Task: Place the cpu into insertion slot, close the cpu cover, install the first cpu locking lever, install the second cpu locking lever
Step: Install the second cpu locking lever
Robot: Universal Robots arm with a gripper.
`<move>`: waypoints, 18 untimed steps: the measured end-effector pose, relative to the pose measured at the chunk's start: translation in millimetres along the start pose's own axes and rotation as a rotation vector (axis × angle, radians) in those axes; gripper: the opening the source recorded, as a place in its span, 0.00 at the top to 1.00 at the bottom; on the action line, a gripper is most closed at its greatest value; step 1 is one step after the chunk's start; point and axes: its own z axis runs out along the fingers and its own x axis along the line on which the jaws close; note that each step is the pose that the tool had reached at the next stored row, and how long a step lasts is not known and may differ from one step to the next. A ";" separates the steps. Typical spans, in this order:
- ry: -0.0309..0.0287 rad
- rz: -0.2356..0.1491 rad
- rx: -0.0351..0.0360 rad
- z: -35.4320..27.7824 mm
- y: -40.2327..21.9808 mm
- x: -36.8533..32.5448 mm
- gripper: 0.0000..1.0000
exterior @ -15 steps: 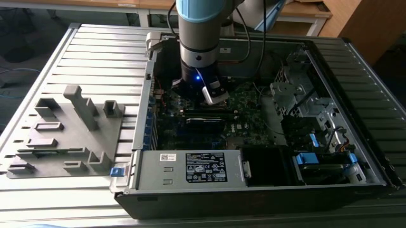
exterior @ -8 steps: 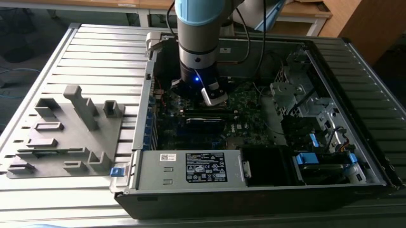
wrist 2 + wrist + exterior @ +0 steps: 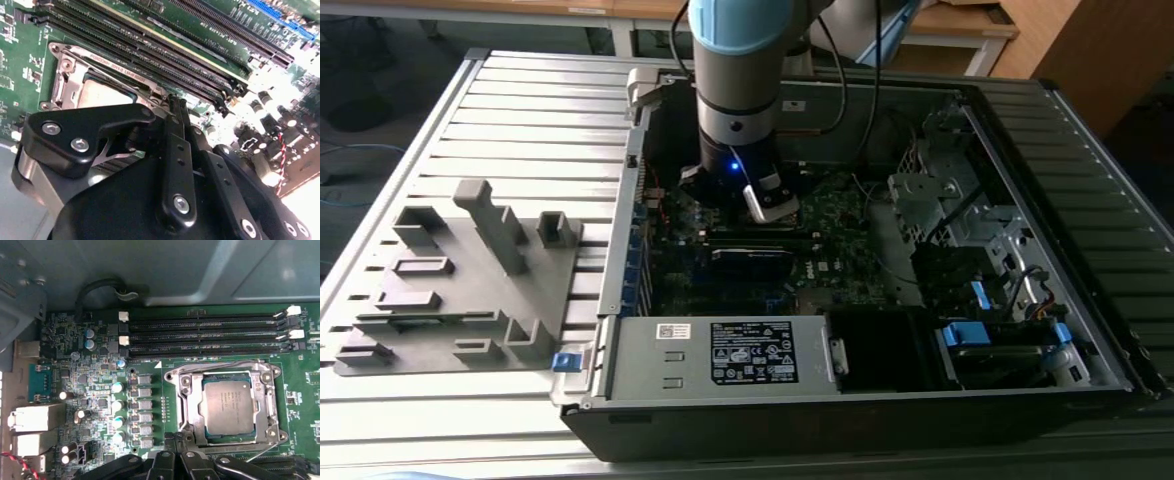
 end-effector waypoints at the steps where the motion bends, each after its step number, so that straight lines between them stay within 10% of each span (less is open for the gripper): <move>1: -0.0002 0.000 -0.0003 -2.1 0.3 -0.1 0.89; 13: 0.0001 0.000 -0.0037 -40.3 5.4 -1.4 0.89; 18: 0.0000 0.000 -0.0040 -46.3 6.2 -1.6 0.89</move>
